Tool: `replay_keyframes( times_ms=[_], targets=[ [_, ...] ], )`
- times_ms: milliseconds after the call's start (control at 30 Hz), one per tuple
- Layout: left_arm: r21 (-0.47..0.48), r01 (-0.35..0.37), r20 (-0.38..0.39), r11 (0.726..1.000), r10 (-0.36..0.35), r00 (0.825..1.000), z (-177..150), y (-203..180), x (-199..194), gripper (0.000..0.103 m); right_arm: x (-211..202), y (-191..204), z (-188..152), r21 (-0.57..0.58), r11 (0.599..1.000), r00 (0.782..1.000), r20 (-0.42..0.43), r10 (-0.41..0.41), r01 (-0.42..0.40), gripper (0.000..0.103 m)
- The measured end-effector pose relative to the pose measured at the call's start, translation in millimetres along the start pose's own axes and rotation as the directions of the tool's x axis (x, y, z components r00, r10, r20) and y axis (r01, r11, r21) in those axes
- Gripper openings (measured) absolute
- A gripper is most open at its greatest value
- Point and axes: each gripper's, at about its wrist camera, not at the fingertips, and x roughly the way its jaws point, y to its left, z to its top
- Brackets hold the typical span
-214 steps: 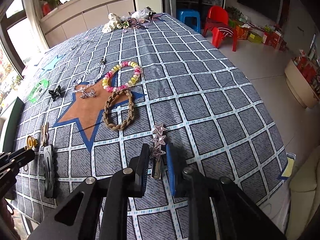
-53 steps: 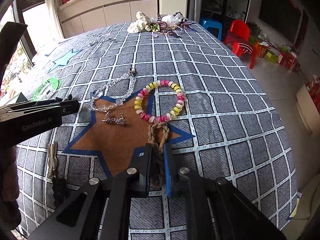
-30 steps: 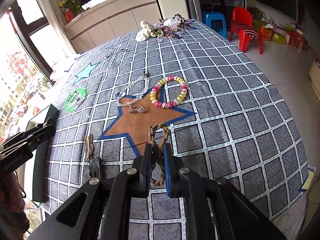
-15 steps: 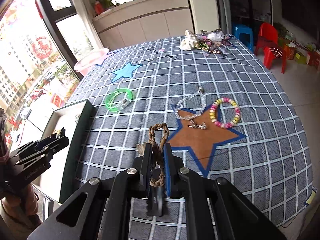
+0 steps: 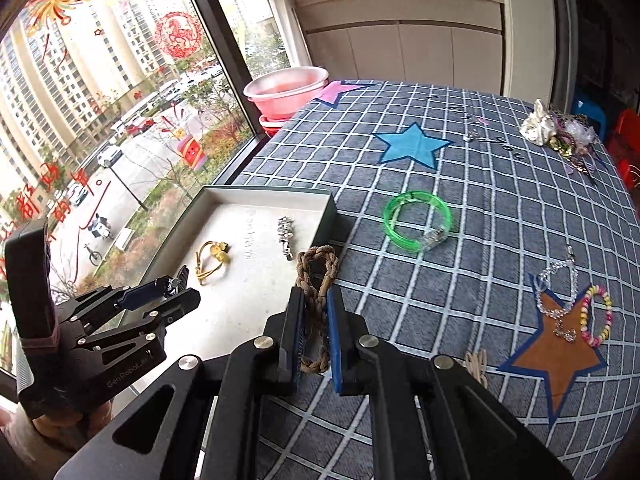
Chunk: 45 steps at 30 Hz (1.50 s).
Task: Organize jewelry
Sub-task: 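Carry the claw clip with the left tool while the right tool carries the braided bracelet into the box, then open the left tool in the box while the right tool releases the braided bracelet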
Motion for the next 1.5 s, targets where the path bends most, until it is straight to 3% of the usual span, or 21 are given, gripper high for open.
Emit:
replay_keyframes(
  times_ms=[200, 467, 633, 900, 1000, 1067, 1233, 1400, 1467, 1500],
  targets=[
    [0.028, -0.021, -0.047, 0.999, 0.022, 0.999, -2.5, 11.1, 13.8, 0.046, 36.9, 28.3, 9.2, -0.046, 0.997, 0.997, -0.062, 0.051, -0.054, 0.012],
    [0.043, -0.015, -0.135, 0.999, 0.021, 0.991, 2.5, 17.3, 41.5, 0.046, 76.6, 37.5, 12.6, -0.057, 0.996, 0.986, -0.155, 0.064, -0.073, 0.012],
    [0.031, -0.027, -0.163, 0.999, 0.032, 0.986, 12.2, 22.0, 54.5, 0.046, 100.8, 36.3, 15.4, -0.06, 0.997, 0.979, -0.201, 0.045, -0.058, 0.012],
    [0.035, -0.096, -0.145, 0.995, 0.1, 0.984, 26.3, 21.8, 68.1, 0.047, 123.3, 30.7, 22.7, -0.053, 0.999, 0.976, -0.217, -0.007, -0.005, 0.012],
    [0.038, -0.125, -0.134, 0.991, 0.129, 0.983, 27.0, 20.7, 68.5, 0.054, 127.7, 33.1, 20.3, -0.065, 0.998, 0.976, -0.217, -0.014, 0.0, 0.012],
    [0.036, -0.145, -0.133, 0.989, 0.149, 0.98, 26.5, 22.5, 68.9, 0.072, 129.5, 37.4, 18.6, -0.087, 0.996, 0.975, -0.22, -0.03, 0.011, 0.012],
    [0.011, -0.144, -0.131, 0.989, 0.145, 0.981, 22.7, 27.8, 66.8, 0.073, 129.4, 37.9, 17.4, -0.096, 0.995, 0.976, -0.213, -0.034, 0.014, 0.013],
    [0.028, -0.179, -0.127, 0.984, 0.181, 0.975, 20.4, 25.0, 63.6, 0.073, 129.4, 38.9, 19.3, -0.098, 0.995, 0.975, -0.219, -0.033, 0.012, 0.021],
    [0.026, -0.179, -0.127, 0.984, 0.181, 0.975, 19.3, 24.6, 62.0, 0.073, 124.7, 38.8, 20.3, -0.094, 0.995, 0.977, -0.208, -0.038, 0.019, 0.028],
    [0.023, -0.177, -0.126, 0.984, 0.179, 0.976, 18.8, 24.9, 60.6, 0.073, 120.9, 37.6, 21.5, -0.084, 0.996, 0.979, -0.199, -0.03, 0.014, 0.037]
  ],
)
